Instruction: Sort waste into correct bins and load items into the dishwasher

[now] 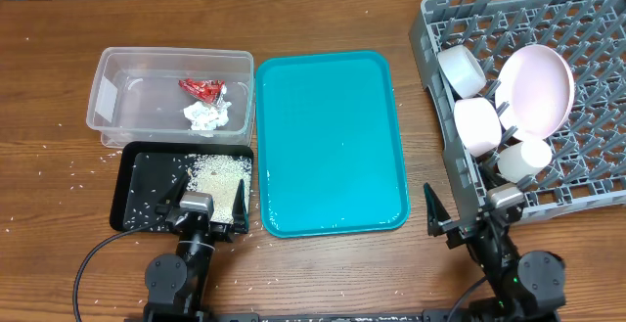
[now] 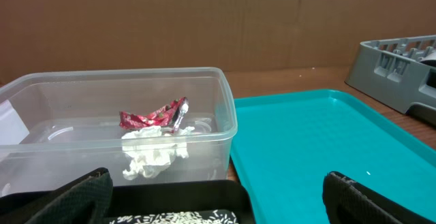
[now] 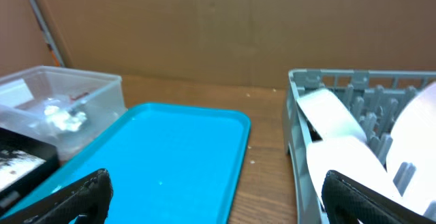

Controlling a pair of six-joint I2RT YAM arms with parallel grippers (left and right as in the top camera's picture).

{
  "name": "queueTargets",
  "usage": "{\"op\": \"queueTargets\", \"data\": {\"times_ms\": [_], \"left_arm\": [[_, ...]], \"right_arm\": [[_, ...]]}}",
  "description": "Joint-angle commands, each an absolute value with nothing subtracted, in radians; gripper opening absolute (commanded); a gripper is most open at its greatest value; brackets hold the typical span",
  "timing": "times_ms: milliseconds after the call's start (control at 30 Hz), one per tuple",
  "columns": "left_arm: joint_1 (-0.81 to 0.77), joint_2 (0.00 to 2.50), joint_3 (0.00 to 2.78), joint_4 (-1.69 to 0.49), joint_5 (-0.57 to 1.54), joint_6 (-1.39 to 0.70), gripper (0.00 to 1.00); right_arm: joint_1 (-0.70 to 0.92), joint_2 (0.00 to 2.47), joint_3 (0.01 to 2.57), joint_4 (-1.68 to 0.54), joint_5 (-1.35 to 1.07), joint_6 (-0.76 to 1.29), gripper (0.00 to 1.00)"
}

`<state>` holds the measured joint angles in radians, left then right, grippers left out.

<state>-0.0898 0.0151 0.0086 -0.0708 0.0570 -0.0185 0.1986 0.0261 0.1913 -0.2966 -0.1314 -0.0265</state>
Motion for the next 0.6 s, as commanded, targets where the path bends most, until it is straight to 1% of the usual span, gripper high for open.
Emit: {"op": "queueTargets", "data": {"times_ms": [0,233,567], "left_arm": [[-0.083,0.004,0.005,-0.072,0.068,-0.003,1.00],[-0.083,0.004,0.005,-0.072,0.068,-0.003,1.00],[-0.083,0.004,0.005,-0.072,0.068,-0.003,1.00]], "right_arm": [[0.171,0.003,0.125,-0.241,-0.137,-0.027,1.00],[0.136,0.003,0.008,-0.057,-0.128,-0.027,1.00],[0.135,0.003,0.008,-0.068,-0.133,-0.027,1.00]]}}
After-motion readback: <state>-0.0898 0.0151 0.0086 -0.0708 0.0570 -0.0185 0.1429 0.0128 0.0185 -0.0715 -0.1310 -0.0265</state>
